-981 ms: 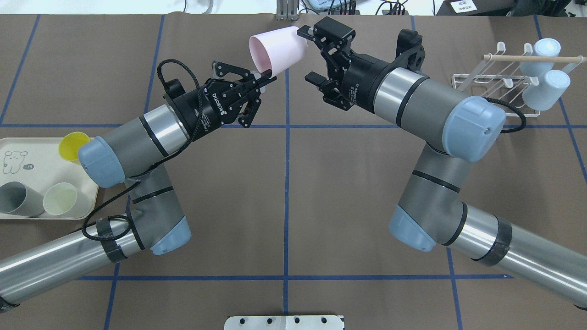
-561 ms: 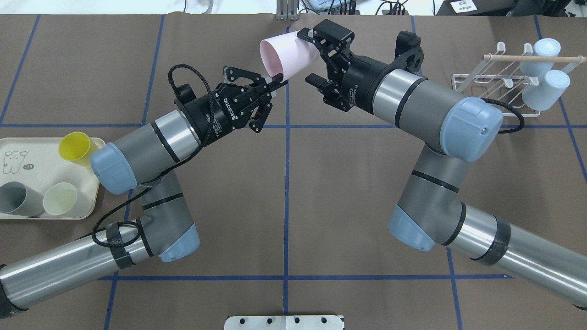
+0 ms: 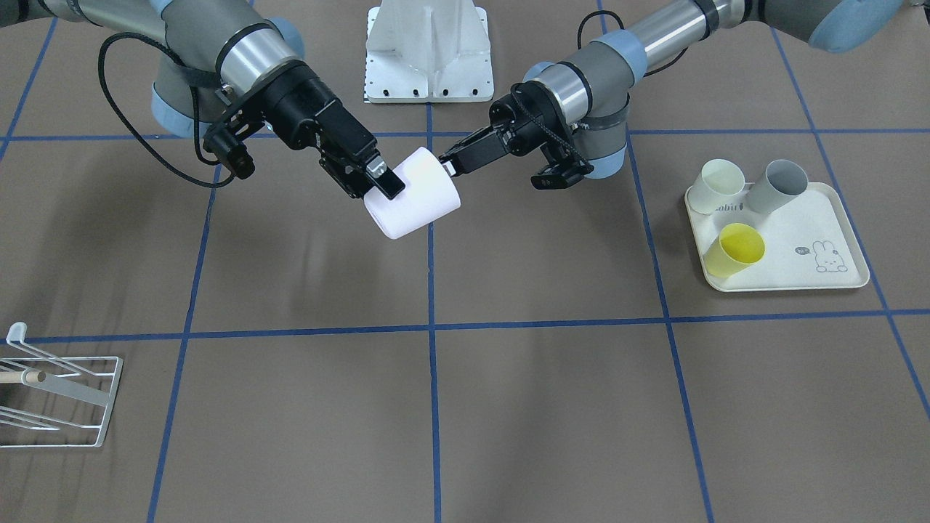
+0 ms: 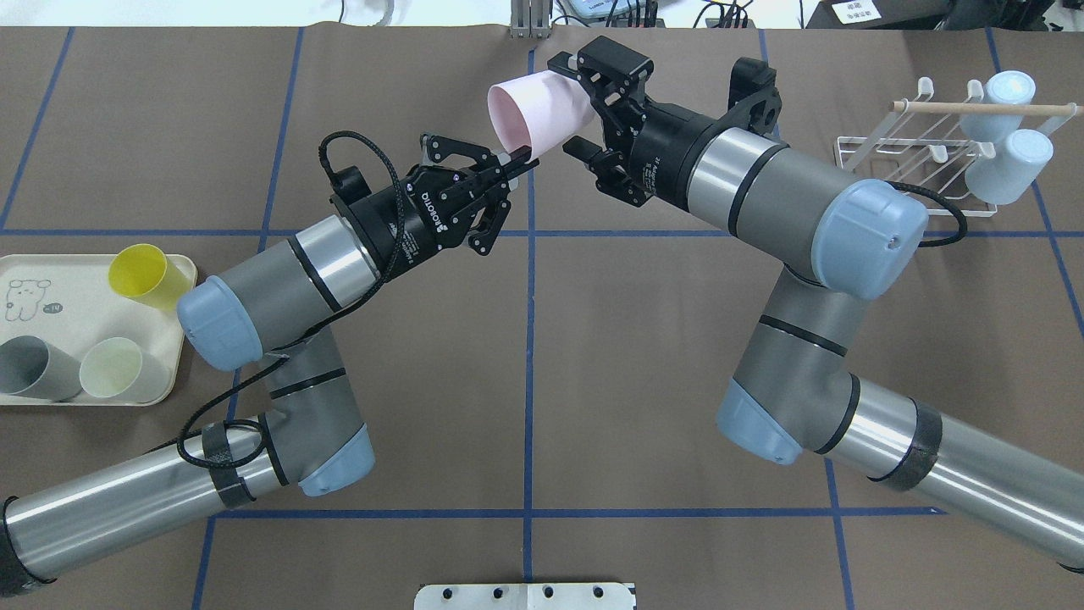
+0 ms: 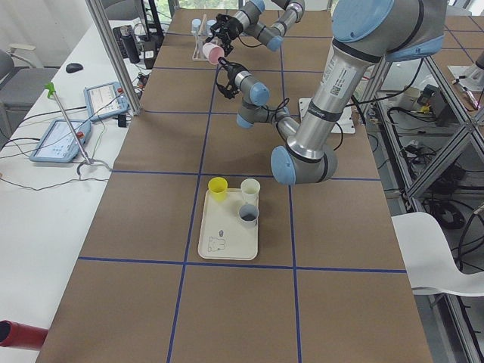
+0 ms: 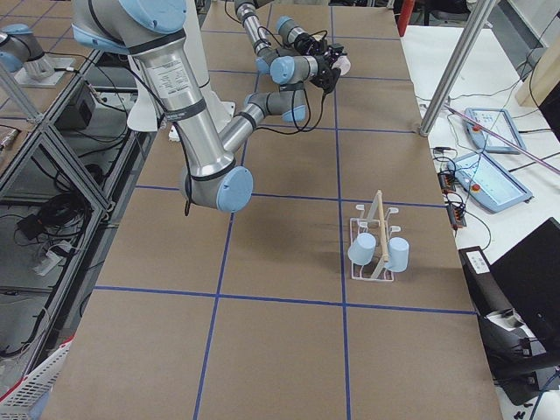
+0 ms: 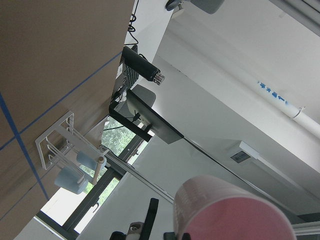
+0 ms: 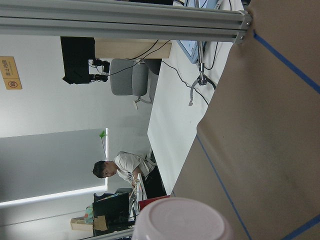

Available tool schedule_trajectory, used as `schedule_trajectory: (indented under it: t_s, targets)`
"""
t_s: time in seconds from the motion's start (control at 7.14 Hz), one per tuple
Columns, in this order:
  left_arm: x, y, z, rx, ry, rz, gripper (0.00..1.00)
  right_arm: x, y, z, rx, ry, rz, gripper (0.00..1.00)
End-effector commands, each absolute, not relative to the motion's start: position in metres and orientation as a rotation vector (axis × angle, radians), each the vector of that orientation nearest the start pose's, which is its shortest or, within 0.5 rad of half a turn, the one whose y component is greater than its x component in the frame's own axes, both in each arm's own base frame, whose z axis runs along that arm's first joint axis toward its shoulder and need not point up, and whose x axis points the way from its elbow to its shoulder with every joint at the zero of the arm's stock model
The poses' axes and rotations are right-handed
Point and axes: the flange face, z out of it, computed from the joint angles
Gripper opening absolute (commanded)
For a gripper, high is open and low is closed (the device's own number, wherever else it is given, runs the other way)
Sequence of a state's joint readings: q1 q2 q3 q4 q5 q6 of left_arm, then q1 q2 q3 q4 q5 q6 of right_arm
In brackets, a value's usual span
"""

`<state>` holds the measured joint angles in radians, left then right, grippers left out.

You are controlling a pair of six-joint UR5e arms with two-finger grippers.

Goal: Transfer IKEA cup to right arm and place on rack

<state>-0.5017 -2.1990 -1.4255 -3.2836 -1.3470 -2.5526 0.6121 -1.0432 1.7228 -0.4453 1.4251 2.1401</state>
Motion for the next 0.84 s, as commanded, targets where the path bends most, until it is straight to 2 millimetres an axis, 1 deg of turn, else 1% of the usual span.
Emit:
schedule_trajectory:
  t_s: [0.0, 0.7]
  targets:
    - [0.4673, -0.4324, 0.1829, -0.438, 2.357, -1.020, 0.00, -0.3990, -0.4606, 0.1627, 0.151, -1.908, 0.954, 0.99]
    - [0.4741, -0.4243, 0.1814, -0.458, 2.353, -1.010, 0.00, -0.3990, -0.4606, 0.1627, 0.151, -1.908, 0.954, 0.99]
